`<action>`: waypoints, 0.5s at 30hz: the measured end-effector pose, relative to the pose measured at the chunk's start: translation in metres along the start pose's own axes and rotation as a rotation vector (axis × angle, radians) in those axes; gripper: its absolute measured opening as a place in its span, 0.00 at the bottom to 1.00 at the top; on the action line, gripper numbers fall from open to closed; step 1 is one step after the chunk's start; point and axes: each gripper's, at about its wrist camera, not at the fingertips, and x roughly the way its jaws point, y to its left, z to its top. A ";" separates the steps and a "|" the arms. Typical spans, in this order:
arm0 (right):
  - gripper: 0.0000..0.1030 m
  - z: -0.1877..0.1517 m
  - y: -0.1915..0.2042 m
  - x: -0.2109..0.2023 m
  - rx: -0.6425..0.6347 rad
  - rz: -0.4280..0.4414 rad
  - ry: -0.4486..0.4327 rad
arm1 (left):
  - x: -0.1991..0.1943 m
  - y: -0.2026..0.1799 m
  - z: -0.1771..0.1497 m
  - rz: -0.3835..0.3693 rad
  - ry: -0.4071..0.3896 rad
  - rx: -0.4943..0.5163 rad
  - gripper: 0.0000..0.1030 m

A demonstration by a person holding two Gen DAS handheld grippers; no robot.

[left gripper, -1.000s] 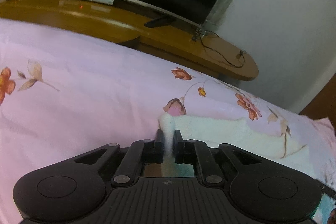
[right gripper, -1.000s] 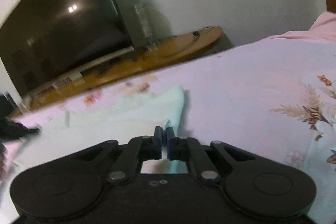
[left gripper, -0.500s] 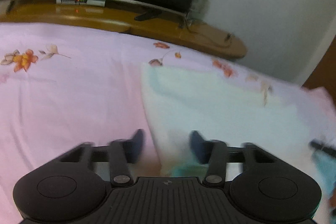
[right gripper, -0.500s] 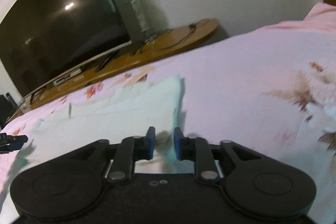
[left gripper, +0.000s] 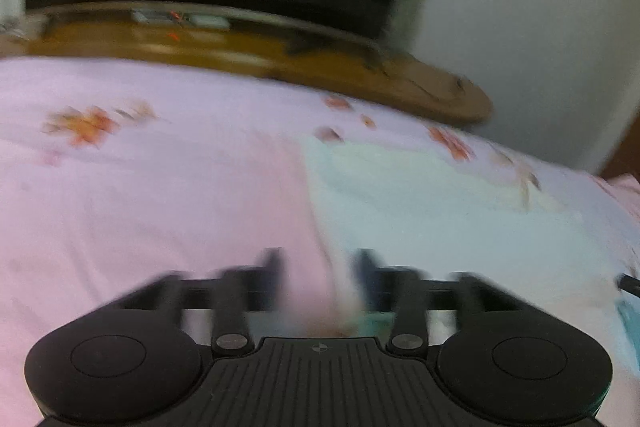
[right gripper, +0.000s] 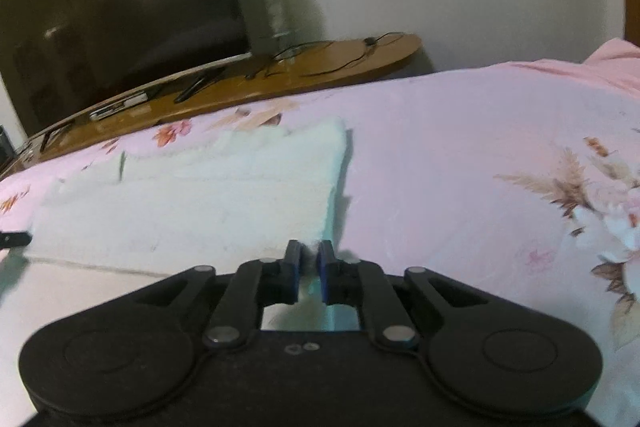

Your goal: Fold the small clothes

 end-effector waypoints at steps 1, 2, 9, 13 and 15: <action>0.15 0.002 -0.001 -0.005 0.011 0.004 -0.025 | -0.006 0.001 0.002 0.010 -0.034 -0.002 0.67; 0.16 0.004 -0.001 -0.008 0.018 0.019 -0.039 | -0.010 -0.001 0.005 0.008 -0.062 0.005 0.67; 0.15 0.023 0.019 0.022 -0.025 0.069 -0.056 | 0.035 -0.041 0.022 -0.114 -0.047 0.090 0.67; 0.11 0.017 0.023 0.049 -0.060 0.019 0.028 | 0.059 -0.043 0.013 -0.113 -0.004 0.130 0.67; 0.11 0.020 0.019 0.045 -0.046 0.015 0.037 | 0.050 -0.044 0.016 -0.103 -0.002 0.153 0.67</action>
